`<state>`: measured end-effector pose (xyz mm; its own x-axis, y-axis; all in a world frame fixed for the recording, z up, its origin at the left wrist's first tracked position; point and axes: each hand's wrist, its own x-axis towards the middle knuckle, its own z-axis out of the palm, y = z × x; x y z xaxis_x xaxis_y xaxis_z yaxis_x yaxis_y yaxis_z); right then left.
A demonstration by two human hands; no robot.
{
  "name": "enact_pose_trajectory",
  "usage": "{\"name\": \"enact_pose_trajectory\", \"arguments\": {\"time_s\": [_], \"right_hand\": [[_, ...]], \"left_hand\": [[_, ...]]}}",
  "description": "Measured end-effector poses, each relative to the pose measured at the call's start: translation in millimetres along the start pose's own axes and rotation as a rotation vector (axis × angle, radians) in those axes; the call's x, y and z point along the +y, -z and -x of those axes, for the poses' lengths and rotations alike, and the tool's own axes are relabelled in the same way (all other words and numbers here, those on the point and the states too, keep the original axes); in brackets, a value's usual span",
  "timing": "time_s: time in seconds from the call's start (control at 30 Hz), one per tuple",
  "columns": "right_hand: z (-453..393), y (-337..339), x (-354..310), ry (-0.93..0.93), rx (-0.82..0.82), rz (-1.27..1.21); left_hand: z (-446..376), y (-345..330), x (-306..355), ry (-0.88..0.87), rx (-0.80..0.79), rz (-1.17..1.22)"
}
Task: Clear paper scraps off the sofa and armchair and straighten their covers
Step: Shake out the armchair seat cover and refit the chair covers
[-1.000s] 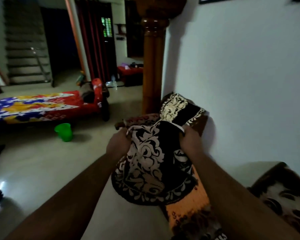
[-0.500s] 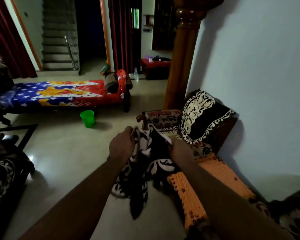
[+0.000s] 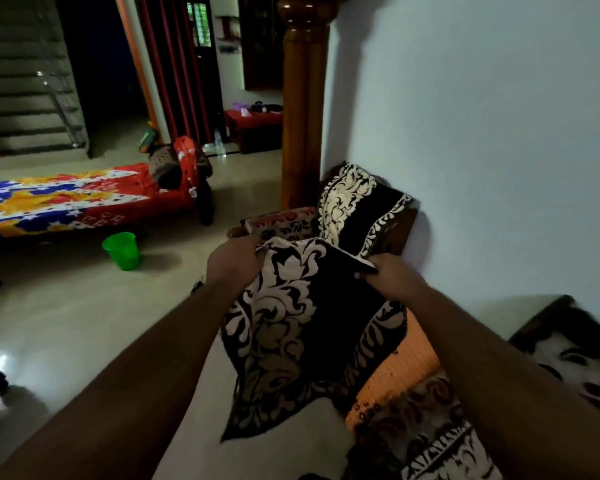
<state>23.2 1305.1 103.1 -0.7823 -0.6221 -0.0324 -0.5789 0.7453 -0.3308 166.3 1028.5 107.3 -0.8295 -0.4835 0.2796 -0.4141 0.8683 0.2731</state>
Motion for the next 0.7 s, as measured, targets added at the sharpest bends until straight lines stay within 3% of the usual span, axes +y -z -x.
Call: {"name": "enact_pose_trajectory", "arguments": {"time_s": [0.2,0.4,0.7], "right_hand": [[53,67,97,-0.148,0.166,0.018],[128,122,186,-0.337,0.245,0.007],[255,153,323,-0.585,0.296,-0.018]], "left_hand": [[-34,5,85,-0.288,-0.004,-0.064],[-57,-16,210,-0.580,-0.037,-0.148],[-29,-70,403,-0.868,-0.058,-0.168]]}}
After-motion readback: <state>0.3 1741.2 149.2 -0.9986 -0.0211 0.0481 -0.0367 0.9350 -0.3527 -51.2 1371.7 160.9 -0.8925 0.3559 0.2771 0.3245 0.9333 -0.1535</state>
